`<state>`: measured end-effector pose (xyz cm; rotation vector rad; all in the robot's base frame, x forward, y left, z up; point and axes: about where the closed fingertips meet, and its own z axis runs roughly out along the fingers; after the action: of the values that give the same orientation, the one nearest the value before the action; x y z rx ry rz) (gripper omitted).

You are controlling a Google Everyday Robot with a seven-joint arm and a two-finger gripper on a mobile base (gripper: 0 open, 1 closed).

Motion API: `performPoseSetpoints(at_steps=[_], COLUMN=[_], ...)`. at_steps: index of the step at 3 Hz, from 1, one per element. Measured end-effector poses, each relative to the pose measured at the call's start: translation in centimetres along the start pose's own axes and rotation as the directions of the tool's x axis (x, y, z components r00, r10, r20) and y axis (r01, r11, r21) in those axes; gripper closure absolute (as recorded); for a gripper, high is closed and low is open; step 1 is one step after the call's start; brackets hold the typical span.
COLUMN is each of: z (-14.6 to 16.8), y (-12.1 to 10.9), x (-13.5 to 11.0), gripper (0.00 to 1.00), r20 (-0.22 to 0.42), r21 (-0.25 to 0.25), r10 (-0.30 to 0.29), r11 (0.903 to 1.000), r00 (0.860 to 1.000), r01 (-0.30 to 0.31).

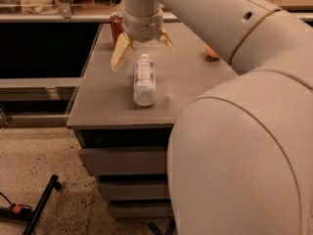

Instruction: Place blue plastic bottle upright

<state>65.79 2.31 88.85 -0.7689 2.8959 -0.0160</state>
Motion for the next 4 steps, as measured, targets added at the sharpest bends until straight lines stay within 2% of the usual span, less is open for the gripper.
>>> performPoseSetpoints(at_steps=[1, 2, 3, 4], z=[0.0, 0.9, 2.8, 4.6], y=[0.0, 0.2, 0.6, 1.0], x=[-0.1, -0.9, -1.8, -2.3], gripper=[0.00, 0.00, 0.00, 0.00], r20=[0.002, 0.009, 0.008, -0.026], r21=[0.000, 0.018, 0.019, 0.024], r10=[-0.001, 0.062, 0.175, 0.270], r11=[1.0000, 0.9979, 0.9844, 0.9627], r00=[1.000, 0.998, 0.985, 0.962], r01=[0.001, -0.062, -0.175, -0.269])
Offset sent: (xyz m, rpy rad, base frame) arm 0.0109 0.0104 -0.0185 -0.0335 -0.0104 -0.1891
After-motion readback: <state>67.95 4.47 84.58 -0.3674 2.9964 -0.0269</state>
